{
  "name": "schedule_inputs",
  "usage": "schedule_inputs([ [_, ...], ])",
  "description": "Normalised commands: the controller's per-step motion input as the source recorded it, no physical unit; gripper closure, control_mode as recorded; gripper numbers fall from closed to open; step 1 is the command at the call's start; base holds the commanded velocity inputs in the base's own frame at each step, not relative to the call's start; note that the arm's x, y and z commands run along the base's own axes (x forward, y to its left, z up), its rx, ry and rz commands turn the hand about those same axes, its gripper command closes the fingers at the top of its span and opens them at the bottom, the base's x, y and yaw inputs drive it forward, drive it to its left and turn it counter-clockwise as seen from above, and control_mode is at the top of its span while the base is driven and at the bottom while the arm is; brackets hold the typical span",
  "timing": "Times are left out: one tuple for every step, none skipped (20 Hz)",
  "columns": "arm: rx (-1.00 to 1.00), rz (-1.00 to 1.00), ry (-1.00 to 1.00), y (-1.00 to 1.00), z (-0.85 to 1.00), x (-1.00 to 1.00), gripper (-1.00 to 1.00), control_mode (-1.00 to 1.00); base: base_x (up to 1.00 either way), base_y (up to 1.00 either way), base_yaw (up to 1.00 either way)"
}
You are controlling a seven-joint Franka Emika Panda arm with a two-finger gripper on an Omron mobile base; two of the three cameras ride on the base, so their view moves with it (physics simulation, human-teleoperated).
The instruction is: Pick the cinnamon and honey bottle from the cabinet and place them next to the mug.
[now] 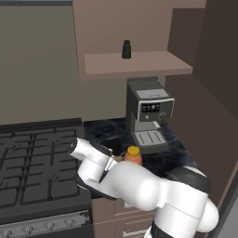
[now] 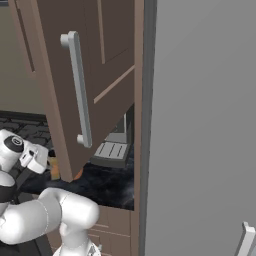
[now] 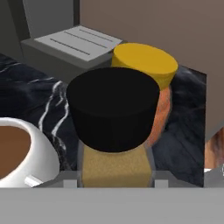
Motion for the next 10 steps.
schedule_inputs([
  [0.0,0.0,-0.01,0.0,-0.08,0.13,1.0,-1.0,0.0,0.0,0.0],
  [0.0,0.0,0.0,0.0,-0.12,0.1,1.0,-1.0,0.0,0.0,0.0],
  [0.0,0.0,0.0,0.0,-0.14,0.14,1.0,-1.0,0.0,0.0,0.0],
  [0.0,0.0,0.0,0.0,-0.16,0.13,1.0,-1.0,0.0,0.0,0.0],
  [0.0,0.0,0.0,0.0,-0.19,0.14,1.0,-1.0,0.0,0.0,0.0],
  [0.0,0.0,0.0,0.0,-0.2,0.13,1.0,-1.0,0.0,0.0,0.0],
  [0.0,0.0,0.0,0.0,-0.22,0.09,1.0,-1.0,0.0,0.0,0.0],
  [0.0,0.0,0.0,0.0,-0.24,0.01,1.0,-1.0,0.0,0.0,0.0],
  [0.0,0.0,0.0,0.0,-0.29,0.0,1.0,-1.0,0.0,0.0,0.0],
  [0.0,0.0,0.0,0.0,-0.36,0.0,1.0,-1.0,0.0,0.0,0.0],
])
